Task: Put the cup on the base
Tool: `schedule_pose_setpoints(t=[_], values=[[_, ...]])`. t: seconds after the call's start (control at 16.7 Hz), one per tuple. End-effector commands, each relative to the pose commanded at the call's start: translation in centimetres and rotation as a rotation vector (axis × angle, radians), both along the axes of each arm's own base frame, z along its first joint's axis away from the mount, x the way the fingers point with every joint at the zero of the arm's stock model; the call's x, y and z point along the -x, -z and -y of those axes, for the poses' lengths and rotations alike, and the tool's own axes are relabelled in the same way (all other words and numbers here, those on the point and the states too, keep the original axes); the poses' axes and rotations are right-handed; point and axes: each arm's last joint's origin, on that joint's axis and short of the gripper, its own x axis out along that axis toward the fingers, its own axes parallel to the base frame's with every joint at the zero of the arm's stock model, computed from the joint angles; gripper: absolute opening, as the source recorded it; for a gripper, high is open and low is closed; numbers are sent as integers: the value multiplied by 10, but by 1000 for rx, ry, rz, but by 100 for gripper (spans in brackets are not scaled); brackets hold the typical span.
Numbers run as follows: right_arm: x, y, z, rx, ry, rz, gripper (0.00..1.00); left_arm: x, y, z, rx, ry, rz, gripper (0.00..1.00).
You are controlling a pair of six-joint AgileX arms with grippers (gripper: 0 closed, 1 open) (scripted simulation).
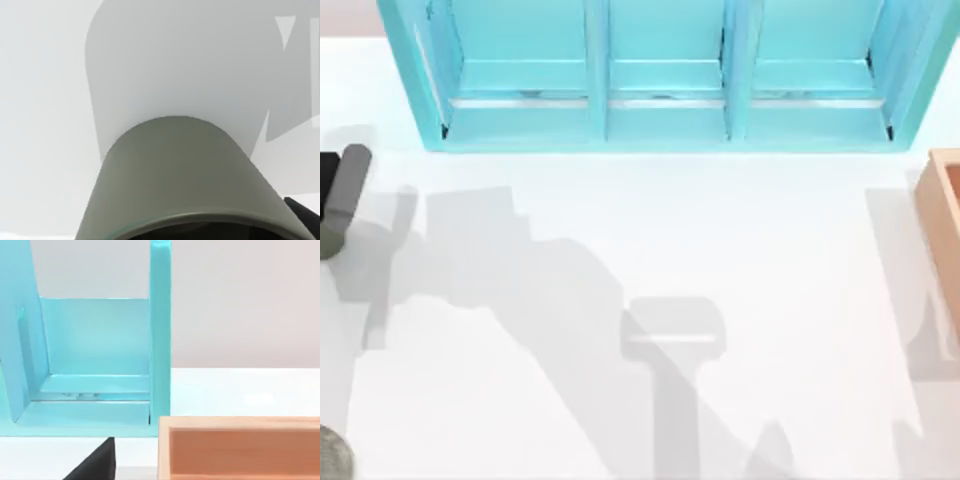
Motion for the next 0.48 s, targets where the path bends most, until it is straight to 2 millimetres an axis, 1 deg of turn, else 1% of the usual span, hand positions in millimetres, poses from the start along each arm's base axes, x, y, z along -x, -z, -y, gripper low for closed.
schedule_pose_setpoints(t=[0.12, 0.24, 0.36, 0.48], values=[[0, 0, 0, 0, 0, 0, 100, 1, -1, 0, 1, -11, -1, 0], [0, 0, 0, 0, 0, 0, 100, 7, -7, 1, 3, -61, -2, 0], [0, 0, 0, 0, 0, 0, 100, 18, -17, 4, 6, -150, 1, 0], [0, 0, 0, 0, 0, 0, 100, 33, -29, 8, 11, -274, 4, 0]])
